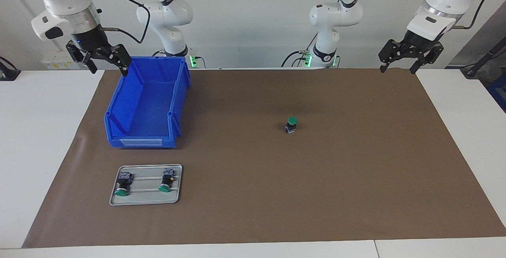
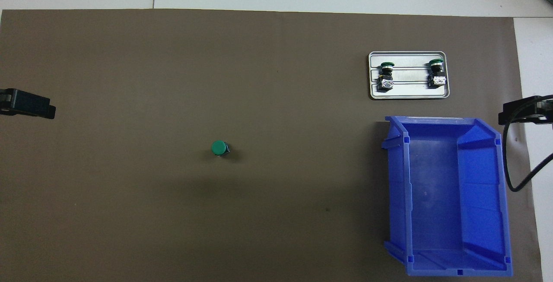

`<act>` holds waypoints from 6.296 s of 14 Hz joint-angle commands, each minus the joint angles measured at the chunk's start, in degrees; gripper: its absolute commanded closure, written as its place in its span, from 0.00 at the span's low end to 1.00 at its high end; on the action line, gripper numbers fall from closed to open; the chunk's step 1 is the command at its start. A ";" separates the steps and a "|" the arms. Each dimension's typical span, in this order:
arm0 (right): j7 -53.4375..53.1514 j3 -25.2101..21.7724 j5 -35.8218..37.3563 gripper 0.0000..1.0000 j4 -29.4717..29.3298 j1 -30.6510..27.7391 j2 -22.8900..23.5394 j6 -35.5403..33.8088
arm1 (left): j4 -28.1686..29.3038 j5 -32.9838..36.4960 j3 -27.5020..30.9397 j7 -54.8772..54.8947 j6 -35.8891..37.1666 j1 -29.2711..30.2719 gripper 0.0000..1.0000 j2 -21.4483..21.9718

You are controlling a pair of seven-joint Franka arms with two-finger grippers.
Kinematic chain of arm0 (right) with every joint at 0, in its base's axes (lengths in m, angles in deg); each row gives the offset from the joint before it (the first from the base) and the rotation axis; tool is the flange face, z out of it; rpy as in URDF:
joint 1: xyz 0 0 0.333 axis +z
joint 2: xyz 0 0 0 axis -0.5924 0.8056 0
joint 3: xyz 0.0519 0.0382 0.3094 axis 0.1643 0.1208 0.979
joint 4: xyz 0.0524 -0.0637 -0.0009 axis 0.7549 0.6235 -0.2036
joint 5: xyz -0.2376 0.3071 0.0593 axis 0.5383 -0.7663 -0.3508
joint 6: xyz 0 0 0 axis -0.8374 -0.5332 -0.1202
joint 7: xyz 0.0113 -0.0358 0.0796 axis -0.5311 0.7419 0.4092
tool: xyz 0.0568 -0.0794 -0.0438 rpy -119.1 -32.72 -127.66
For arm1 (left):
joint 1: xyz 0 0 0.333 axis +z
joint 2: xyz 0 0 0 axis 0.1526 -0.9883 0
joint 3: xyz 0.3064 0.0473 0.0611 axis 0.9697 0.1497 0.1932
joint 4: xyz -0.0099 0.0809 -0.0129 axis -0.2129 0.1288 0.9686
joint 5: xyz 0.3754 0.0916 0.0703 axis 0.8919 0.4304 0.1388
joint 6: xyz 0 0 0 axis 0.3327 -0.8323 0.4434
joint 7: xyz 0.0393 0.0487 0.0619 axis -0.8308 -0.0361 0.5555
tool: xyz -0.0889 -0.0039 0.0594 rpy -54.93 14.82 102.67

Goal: Place and press button with both arms

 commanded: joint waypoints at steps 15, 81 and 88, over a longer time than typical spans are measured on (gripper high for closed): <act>-30.23 0.59 -7.02 0.00 3.32 35.70 20.13 39.61 | 2.08 0.72 0.05 0.14 0.73 1.58 0.00 1.03; -28.48 2.08 9.77 0.73 3.49 48.90 35.26 51.68 | 2.08 0.72 0.05 0.14 0.73 1.58 0.00 1.03; -28.48 2.35 9.77 1.00 1.03 48.02 34.92 48.78 | 2.08 0.72 0.05 0.14 0.73 1.58 0.00 1.03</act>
